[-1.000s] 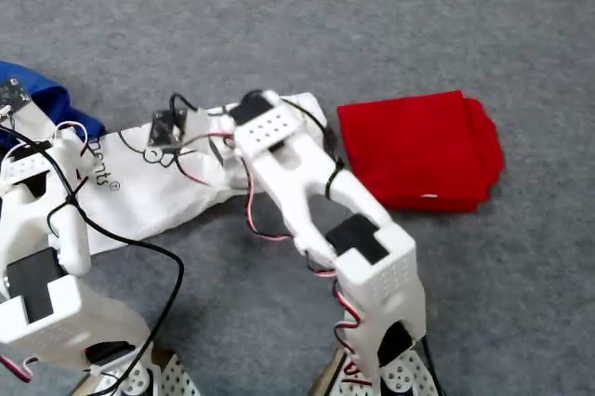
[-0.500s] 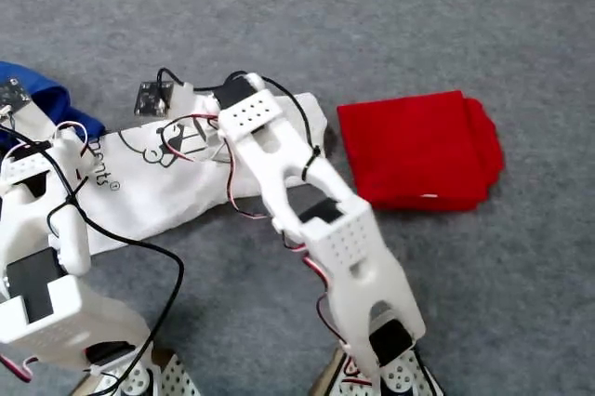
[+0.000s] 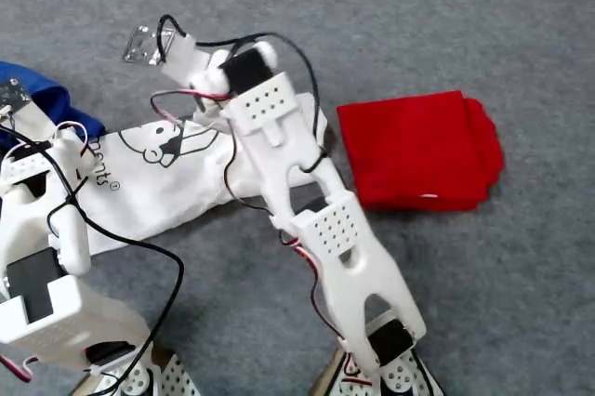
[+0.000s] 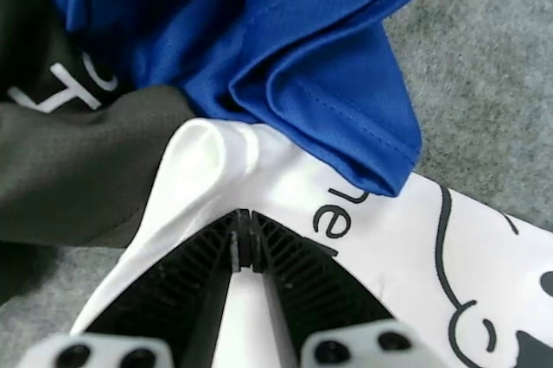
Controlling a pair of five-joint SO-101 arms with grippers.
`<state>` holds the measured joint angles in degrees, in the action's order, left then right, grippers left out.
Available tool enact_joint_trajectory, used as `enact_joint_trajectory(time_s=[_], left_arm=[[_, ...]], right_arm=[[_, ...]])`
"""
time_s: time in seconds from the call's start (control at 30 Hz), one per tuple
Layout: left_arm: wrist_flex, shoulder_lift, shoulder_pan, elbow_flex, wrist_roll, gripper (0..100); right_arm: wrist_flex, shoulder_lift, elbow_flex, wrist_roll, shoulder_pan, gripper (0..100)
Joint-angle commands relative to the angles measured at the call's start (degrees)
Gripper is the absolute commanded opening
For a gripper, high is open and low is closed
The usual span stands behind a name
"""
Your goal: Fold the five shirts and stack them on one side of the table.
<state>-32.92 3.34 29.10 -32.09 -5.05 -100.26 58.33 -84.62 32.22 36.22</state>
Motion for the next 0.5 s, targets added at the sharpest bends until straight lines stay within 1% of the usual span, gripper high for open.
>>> enact_joint_trajectory(time_s=[0.0, 0.1, 0.33, 0.47], left_arm=[[0.09, -0.57, 0.44, 2.99, 0.53, 2], [0.09, -0.57, 0.44, 2.99, 0.53, 2], [0.09, -0.57, 0.44, 2.99, 0.53, 2], [0.18, -0.57, 0.44, 2.99, 0.53, 2]], right_arm=[[-2.29, -2.33, -1.63, 1.49, -2.86, 0.4], [-2.29, -7.08, 6.37, 1.41, -2.86, 0.3], [-1.58, -22.02, 35.74, 1.76, 0.75, 0.3], [4.66, -22.81, 43.82, 1.41, 1.36, 0.3]])
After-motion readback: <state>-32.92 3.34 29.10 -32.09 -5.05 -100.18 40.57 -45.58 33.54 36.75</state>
